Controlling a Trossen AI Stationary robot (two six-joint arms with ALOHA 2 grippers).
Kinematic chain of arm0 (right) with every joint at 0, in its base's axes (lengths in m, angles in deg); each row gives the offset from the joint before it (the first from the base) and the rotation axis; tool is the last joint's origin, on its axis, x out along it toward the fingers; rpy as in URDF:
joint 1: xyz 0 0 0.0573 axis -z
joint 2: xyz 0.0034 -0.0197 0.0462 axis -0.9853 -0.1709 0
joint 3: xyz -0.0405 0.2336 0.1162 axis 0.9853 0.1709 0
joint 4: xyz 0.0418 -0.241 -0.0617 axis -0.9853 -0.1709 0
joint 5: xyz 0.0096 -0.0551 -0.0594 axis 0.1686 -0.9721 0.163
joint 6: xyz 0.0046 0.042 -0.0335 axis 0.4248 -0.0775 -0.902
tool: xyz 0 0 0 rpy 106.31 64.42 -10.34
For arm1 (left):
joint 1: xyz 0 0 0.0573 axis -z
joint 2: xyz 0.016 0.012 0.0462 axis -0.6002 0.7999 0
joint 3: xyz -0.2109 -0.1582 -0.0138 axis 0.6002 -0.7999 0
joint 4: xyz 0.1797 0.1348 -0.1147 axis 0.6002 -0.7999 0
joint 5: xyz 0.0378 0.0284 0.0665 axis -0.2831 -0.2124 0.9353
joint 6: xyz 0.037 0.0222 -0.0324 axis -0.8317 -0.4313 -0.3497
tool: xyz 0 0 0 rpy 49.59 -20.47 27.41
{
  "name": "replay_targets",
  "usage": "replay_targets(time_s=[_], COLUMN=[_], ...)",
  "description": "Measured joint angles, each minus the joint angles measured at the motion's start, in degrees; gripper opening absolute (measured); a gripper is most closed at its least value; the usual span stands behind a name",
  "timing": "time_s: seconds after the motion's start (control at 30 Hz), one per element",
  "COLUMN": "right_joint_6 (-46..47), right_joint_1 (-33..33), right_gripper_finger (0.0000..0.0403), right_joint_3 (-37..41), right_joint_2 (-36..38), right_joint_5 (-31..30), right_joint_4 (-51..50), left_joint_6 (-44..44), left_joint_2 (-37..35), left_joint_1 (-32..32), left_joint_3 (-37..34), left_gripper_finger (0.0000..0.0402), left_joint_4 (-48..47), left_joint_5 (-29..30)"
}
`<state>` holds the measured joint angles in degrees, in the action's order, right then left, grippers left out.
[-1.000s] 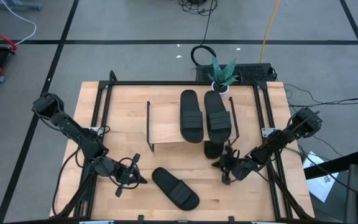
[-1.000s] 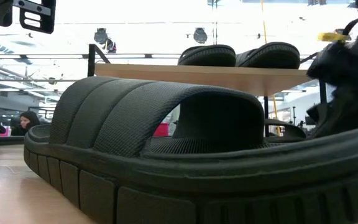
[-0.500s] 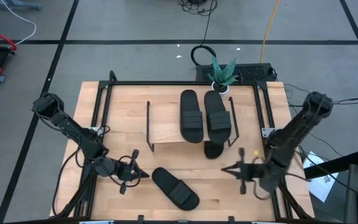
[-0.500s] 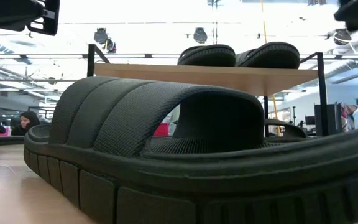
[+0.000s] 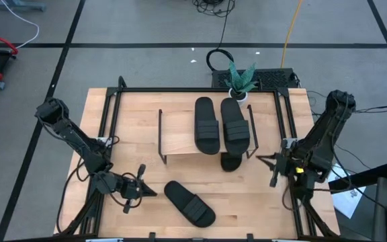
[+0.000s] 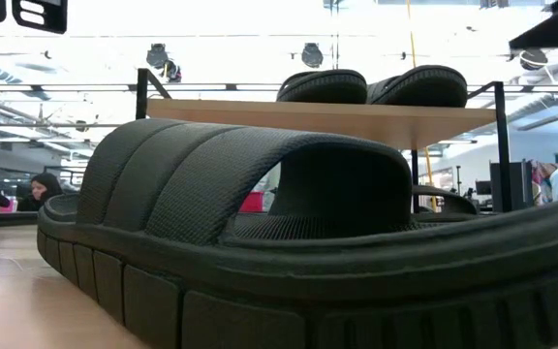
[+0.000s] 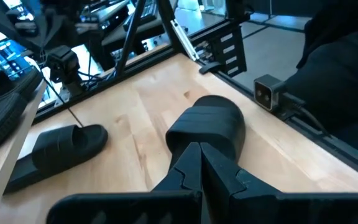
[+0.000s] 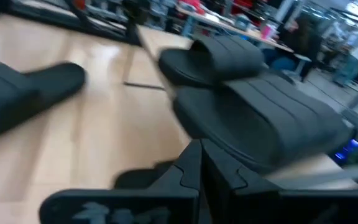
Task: Pick and place slides into the shelf
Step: Adjust the shelf
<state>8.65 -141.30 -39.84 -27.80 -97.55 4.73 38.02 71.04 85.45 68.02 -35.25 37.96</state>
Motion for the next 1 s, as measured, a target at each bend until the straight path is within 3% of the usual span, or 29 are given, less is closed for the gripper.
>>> replay_targets(time_s=[0.13, 0.4, 0.53, 0.77, 1.0], right_joint_6=[9.1, 14.1, 12.7, 2.1, -0.9], right_joint_1=[3.0, 9.2, 10.5, 9.6, 11.3], right_gripper_finger=[0.0, 0.0, 0.0, 0.0, 0.0], right_joint_3=[0.0, 0.0, 0.0, -1.5, -3.5], right_joint_2=[0.8, 0.8, 0.8, 2.3, 5.9], right_joint_5=[1.3, 5.4, 5.8, 6.8, 0.4], right_joint_4=[-9.7, -16.2, -15.6, -10.0, -14.2], left_joint_6=[0.1, 0.8, 0.8, 1.0, 1.5], left_joint_2=[0.0, 0.0, 0.0, 0.0, 0.0], left_joint_1=[0.6, 0.7, 0.7, 0.6, 0.6], left_joint_3=[0.0, 0.0, 0.0, 0.0, 0.0], left_gripper_finger=[0.0005, 0.0005, 0.0005, 0.0005, 0.0005], left_joint_4=[-0.1, -1.0, -1.2, -1.6, -2.7], left_joint_5=[0.0, -0.1, -0.1, -0.1, -0.2])
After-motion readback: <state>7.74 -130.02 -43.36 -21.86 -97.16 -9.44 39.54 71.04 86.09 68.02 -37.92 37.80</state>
